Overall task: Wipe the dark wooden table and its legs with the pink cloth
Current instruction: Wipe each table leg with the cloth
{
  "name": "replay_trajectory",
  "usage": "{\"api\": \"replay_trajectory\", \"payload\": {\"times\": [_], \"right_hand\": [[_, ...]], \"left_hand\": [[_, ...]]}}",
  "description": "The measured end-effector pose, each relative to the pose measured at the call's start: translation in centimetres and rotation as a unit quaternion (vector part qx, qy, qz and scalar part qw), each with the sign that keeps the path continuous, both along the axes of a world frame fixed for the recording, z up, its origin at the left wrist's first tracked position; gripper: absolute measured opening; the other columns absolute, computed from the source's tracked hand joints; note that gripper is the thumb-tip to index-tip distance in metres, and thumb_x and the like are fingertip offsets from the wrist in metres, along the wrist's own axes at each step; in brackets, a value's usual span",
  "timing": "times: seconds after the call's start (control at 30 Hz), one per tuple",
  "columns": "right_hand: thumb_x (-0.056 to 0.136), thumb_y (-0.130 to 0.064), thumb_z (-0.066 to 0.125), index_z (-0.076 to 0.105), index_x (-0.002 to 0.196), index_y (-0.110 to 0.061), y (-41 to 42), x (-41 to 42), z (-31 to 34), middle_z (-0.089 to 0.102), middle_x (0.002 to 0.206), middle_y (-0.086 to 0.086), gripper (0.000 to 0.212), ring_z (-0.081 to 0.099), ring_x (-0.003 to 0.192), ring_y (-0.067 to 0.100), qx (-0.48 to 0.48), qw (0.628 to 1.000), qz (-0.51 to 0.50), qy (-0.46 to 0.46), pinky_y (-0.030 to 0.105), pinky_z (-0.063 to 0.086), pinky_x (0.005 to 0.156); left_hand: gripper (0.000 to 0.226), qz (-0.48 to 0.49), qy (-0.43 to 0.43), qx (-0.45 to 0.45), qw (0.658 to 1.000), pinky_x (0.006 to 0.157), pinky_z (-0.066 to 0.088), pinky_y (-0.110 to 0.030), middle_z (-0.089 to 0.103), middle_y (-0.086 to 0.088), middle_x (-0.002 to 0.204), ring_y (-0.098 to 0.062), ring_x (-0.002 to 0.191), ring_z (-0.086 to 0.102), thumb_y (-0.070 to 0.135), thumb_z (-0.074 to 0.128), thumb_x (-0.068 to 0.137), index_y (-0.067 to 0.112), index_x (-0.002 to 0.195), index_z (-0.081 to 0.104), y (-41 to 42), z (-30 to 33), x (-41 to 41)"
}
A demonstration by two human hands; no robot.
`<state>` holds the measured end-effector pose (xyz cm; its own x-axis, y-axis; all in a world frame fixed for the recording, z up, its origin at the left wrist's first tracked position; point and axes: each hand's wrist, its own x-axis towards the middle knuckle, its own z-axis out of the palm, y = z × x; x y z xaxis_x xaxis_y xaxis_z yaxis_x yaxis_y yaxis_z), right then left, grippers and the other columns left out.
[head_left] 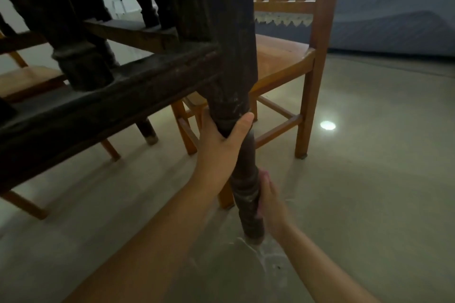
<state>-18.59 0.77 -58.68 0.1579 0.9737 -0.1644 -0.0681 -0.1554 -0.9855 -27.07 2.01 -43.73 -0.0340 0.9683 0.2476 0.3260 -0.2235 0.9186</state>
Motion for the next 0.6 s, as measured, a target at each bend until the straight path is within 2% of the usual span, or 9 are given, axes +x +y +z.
{"api": "replay_trajectory", "payload": {"times": [0.1,0.17,0.23,0.3,0.37,0.47,0.53,0.6], "right_hand": [[0.101,-0.035,0.029,0.053,0.101,-0.048,0.4,0.3,6.0,0.056,0.108,-0.03,0.027,0.051,0.111,-0.007,0.124,0.99,0.016,0.057,0.015,0.039,0.099],[0.101,-0.033,0.03,0.05,0.106,-0.053,-0.3,-0.1,5.6,0.055,0.111,-0.033,0.028,0.05,0.11,-0.014,0.153,0.988,-0.003,0.033,0.006,0.039,0.094],[0.103,-0.028,0.03,0.045,0.115,-0.053,-1.3,-0.5,1.8,0.056,0.12,-0.025,0.032,0.051,0.113,-0.009,0.137,0.99,-0.031,-0.013,0.009,0.04,0.094],[0.103,-0.025,0.03,0.044,0.121,-0.046,-2.2,-0.4,-3.2,0.054,0.13,-0.012,0.031,0.05,0.123,0.008,0.055,0.997,-0.046,-0.026,0.019,0.035,0.1],[0.103,-0.025,0.032,0.049,0.12,-0.039,-2.9,0.1,-6.9,0.05,0.139,0.003,0.028,0.047,0.125,0.02,-0.033,0.998,-0.035,-0.039,0.029,0.032,0.102],[0.103,-0.031,0.032,0.049,0.106,-0.046,-2.6,0.1,-5.8,0.053,0.136,0.002,0.023,0.05,0.112,0.014,-0.061,0.997,-0.004,-0.055,0.031,0.035,0.099],[0.099,-0.041,0.032,0.048,0.11,-0.051,-2.5,-0.8,-1.7,0.055,0.132,-0.004,0.022,0.051,0.117,0.013,0.012,0.999,-0.029,0.02,0.034,0.038,0.105],[0.095,-0.044,0.031,0.045,0.122,-0.044,-3.2,-1.3,2.4,0.053,0.135,-0.004,0.031,0.05,0.124,0.012,0.159,0.985,-0.041,0.054,0.029,0.04,0.107]], "left_hand": [[0.076,-0.003,0.017,0.01,1.0,0.106,0.035,-0.038,0.045,0.007,0.135,-0.013,0.127,0.042,0.059,0.056,0.074,0.026,0.137,0.031,-0.2,0.1,0.1],[0.069,-0.003,0.026,-0.003,1.0,0.103,0.034,-0.03,0.043,0.007,0.136,-0.013,0.127,0.04,0.051,0.057,0.079,0.026,0.138,0.03,-0.3,0.2,0.0],[0.068,0.0,0.029,-0.014,0.999,0.101,0.033,-0.03,0.042,0.005,0.137,-0.012,0.126,0.041,0.047,0.057,0.081,0.025,0.138,0.029,-0.2,0.5,-0.1],[0.064,0.004,0.028,-0.021,0.999,0.1,0.032,-0.028,0.043,0.004,0.135,-0.011,0.121,0.042,0.044,0.056,0.083,0.023,0.138,0.029,-0.4,0.7,-0.1],[0.064,-0.005,0.029,-0.028,0.999,0.098,0.033,-0.028,0.043,0.006,0.134,-0.013,0.124,0.041,0.045,0.056,0.083,0.025,0.137,0.029,-0.4,0.6,-0.4],[0.064,-0.021,0.036,-0.021,0.999,0.093,0.033,-0.026,0.044,0.011,0.128,-0.012,0.125,0.04,0.046,0.055,0.083,0.026,0.137,0.028,-0.4,0.4,-0.8],[0.068,-0.024,0.045,-0.026,0.998,0.096,0.033,-0.027,0.042,0.007,0.136,-0.015,0.128,0.039,0.049,0.054,0.082,0.026,0.138,0.026,-0.2,0.4,-1.0],[0.068,-0.038,0.054,-0.03,0.997,0.098,0.034,-0.029,0.042,0.005,0.137,-0.015,0.127,0.04,0.049,0.056,0.081,0.026,0.138,0.028,-0.3,0.6,-1.2]]}}
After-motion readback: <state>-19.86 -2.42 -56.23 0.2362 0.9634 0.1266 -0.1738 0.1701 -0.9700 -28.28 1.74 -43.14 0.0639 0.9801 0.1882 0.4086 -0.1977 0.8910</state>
